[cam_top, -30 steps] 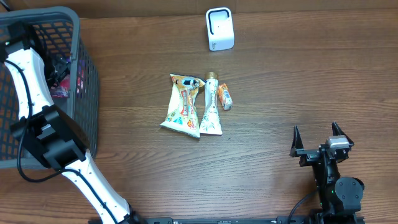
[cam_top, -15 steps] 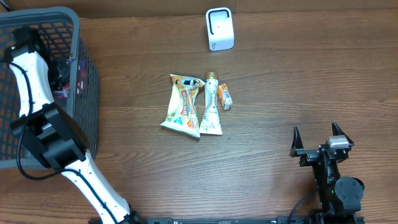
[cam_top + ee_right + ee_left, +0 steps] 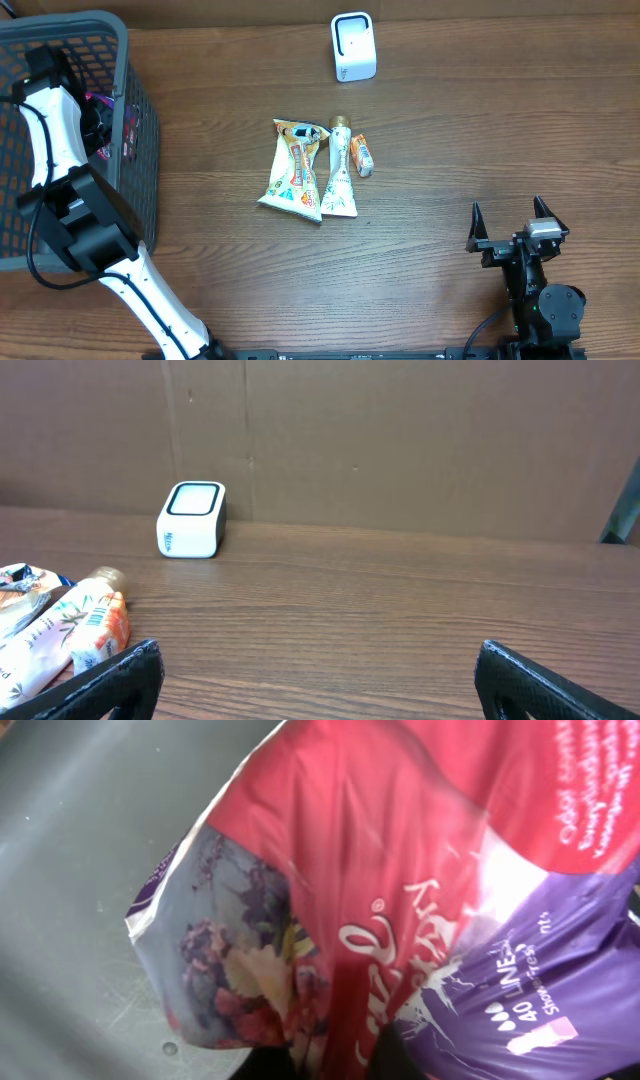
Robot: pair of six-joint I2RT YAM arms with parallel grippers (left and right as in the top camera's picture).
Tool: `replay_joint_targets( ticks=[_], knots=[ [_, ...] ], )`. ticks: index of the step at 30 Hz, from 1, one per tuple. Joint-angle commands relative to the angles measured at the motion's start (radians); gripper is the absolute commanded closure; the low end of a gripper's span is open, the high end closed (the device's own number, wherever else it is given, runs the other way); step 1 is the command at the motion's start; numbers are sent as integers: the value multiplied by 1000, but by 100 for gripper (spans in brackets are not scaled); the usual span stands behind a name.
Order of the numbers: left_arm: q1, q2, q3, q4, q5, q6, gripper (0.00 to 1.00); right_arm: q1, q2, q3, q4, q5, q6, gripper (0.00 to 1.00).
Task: Scan the item barcode
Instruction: 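Reach the left gripper down into the basket toward the pink-purple box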
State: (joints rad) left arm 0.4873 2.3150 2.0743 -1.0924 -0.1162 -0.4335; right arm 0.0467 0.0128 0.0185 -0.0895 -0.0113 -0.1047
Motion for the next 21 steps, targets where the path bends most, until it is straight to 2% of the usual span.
replay_joint_targets(
  ticks=[1, 6, 12, 17, 21],
  knots=[
    [12, 26, 6, -74, -76, 45, 96, 5, -10, -11, 6, 3, -1, 0],
    [12, 25, 155, -228, -93, 43, 96, 5, -10, -11, 6, 3, -1, 0],
    [12, 2, 423, -388, -92, 26, 96, 5, -10, -11, 6, 3, -1, 0],
    [12, -66, 569, -439, -92, 26, 96, 5, -10, -11, 6, 3, -1, 0],
    [11, -163, 608, -430, -92, 26, 96, 5, -10, -11, 6, 3, -1, 0]
  ],
)
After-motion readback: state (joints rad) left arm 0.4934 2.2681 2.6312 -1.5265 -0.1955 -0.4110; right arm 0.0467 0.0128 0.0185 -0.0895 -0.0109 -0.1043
